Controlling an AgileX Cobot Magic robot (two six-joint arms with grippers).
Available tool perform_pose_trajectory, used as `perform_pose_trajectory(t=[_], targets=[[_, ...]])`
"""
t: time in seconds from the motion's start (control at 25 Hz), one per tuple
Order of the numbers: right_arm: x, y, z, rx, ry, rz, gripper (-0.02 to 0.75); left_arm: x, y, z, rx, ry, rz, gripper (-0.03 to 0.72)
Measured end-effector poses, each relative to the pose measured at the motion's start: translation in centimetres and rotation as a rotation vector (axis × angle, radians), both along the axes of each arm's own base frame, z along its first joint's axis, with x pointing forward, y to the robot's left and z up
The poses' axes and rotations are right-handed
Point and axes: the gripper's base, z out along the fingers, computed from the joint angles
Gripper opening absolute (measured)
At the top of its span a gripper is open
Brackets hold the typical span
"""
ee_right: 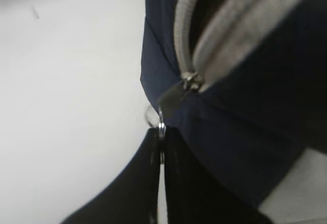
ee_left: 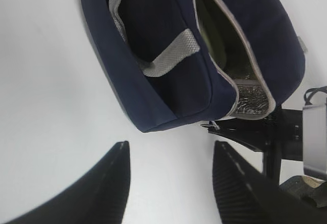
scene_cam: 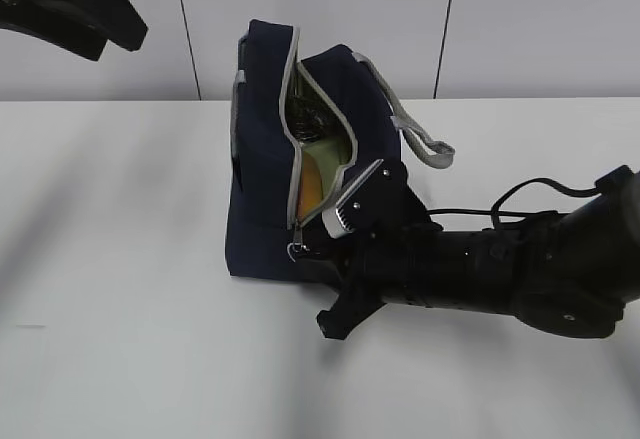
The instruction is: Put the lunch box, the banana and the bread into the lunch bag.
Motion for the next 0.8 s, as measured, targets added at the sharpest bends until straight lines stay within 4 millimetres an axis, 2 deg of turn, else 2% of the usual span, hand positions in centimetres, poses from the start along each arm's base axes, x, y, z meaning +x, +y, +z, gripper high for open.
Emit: perform_pose_trajectory(t=[0.24, 0.8], targets=[[-1.2, -0.6, 1.1, 0.008, -0.005, 0.005, 0.006, 0.0, 0.0, 0.0, 0.000, 0.000, 0.000, 0.373], [-1.7, -0.7, 4.2, 0.034, -0.096, 0.037, 0.006, 0.0, 0.0, 0.0, 0.000, 0.000, 0.000, 0.373]])
